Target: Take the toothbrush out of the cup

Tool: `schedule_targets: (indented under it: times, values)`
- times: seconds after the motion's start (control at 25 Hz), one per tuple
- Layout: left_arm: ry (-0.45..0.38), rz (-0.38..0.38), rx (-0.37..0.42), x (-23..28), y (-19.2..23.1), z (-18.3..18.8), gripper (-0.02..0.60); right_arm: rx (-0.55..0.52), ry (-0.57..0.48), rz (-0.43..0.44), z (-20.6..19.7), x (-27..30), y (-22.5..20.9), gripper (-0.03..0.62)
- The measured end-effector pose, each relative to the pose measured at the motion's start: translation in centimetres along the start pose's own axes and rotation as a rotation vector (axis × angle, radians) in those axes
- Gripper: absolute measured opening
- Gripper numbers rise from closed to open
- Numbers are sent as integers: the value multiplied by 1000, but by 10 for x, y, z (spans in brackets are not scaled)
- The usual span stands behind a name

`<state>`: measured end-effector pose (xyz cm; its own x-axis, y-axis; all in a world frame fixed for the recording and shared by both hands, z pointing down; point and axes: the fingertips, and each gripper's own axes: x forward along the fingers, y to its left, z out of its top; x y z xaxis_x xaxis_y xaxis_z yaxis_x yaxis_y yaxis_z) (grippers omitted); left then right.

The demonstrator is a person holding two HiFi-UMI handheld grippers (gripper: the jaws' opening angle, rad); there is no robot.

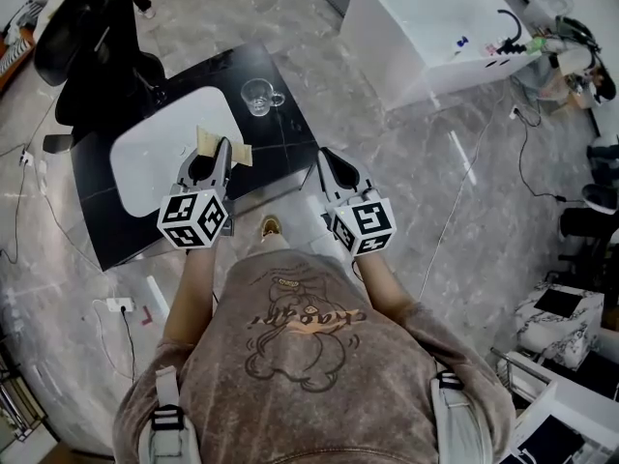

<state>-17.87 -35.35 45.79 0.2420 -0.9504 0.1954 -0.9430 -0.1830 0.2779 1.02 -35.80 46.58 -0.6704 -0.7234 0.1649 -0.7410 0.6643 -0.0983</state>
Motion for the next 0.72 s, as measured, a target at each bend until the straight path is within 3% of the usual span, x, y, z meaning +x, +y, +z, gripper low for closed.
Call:
schedule_targets:
  times: [0.72]
  values:
    - [-8, -15, -18, -31, -22, -10, 74, 8, -7, 26, -2, -12, 6, 15]
